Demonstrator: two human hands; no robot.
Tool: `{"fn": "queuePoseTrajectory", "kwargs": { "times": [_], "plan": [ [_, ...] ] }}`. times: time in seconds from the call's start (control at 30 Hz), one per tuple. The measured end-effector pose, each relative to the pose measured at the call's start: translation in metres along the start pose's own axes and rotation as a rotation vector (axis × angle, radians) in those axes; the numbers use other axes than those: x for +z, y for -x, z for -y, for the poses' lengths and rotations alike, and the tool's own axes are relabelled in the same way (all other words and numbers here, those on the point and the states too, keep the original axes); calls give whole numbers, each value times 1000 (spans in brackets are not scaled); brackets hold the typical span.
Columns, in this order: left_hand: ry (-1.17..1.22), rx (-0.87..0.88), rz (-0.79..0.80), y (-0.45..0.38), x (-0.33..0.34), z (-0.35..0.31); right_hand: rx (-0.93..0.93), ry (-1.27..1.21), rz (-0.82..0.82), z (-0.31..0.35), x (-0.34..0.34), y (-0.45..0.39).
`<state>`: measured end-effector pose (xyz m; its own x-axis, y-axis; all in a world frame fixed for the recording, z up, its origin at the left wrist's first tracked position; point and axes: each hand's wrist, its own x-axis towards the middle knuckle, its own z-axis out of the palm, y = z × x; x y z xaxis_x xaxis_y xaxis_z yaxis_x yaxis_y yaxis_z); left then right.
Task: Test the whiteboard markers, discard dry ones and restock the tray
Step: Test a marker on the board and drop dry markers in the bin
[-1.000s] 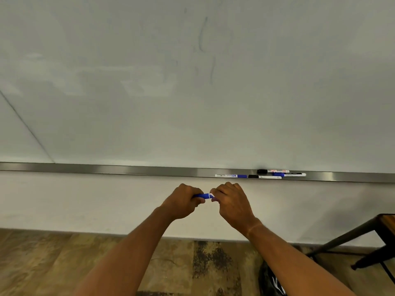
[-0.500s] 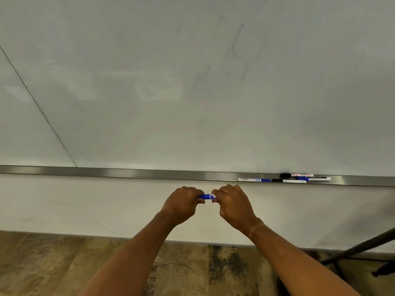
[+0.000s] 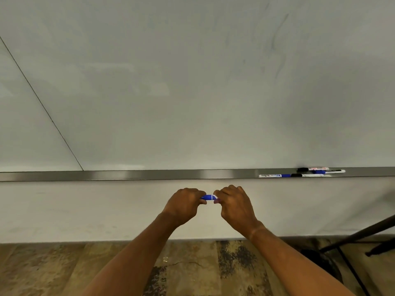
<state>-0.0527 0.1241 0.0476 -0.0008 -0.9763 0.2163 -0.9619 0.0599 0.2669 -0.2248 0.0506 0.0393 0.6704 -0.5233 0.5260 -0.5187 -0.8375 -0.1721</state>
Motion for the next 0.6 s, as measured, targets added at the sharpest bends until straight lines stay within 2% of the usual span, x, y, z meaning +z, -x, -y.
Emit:
{"fn": "queuePoseTrajectory", "kwargs": {
  "times": [0.4,0.6],
  "plan": [
    [181,-14,30,4,-8,30,-80,58,-49,15,12,-13],
    [22,16,-26,4,-4,31,-52,20,-24,12,21,-18]
  ]
}}
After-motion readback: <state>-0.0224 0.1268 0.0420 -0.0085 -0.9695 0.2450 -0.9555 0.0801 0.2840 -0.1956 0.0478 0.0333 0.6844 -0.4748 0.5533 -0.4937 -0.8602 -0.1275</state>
